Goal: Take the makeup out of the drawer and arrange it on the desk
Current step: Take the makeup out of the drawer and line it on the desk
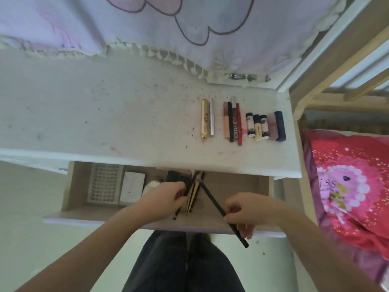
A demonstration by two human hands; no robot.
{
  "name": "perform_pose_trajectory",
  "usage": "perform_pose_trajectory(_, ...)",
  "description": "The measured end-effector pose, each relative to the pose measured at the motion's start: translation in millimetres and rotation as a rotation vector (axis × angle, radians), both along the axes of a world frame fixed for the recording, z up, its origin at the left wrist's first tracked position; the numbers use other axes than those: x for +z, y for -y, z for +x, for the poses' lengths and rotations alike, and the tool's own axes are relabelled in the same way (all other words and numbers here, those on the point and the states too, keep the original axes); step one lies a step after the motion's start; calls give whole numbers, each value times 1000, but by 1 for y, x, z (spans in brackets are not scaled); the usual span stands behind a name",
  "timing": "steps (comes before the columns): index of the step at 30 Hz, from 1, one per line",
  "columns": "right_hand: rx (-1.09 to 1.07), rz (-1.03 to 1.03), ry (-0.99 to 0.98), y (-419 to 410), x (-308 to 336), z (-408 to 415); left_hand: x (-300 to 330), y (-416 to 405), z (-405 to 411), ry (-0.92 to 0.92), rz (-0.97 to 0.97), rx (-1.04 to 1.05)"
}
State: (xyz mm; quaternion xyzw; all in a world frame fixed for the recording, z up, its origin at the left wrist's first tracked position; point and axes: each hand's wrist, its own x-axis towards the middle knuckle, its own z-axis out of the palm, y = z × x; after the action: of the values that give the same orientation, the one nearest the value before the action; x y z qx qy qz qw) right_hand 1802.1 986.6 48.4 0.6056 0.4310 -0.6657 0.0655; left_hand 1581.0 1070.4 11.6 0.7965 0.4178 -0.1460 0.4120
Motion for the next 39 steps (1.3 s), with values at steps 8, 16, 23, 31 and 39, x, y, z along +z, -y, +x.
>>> perform_pose_trajectory(8, -376, 479, 189, -127, 19, -30, 18, -118, 40, 130, 178, 381)
perform_pose_trajectory(16, -335, 649, 665, -162, -20, -42, -2, -161, 95, 13, 260, 294)
perform_pose_trajectory(23, -339, 737, 598, -132, -9, -35, -1, -135, 103, 72, 244, 232)
perform_pose_trajectory(31, -136, 431, 391, -26, -70, -44, -39, 1, 16, 154, 48, 204)
perform_pose_trajectory(39, -387, 274, 469, -49, -156, -74, -115, 2, 61, -283, 245, 47)
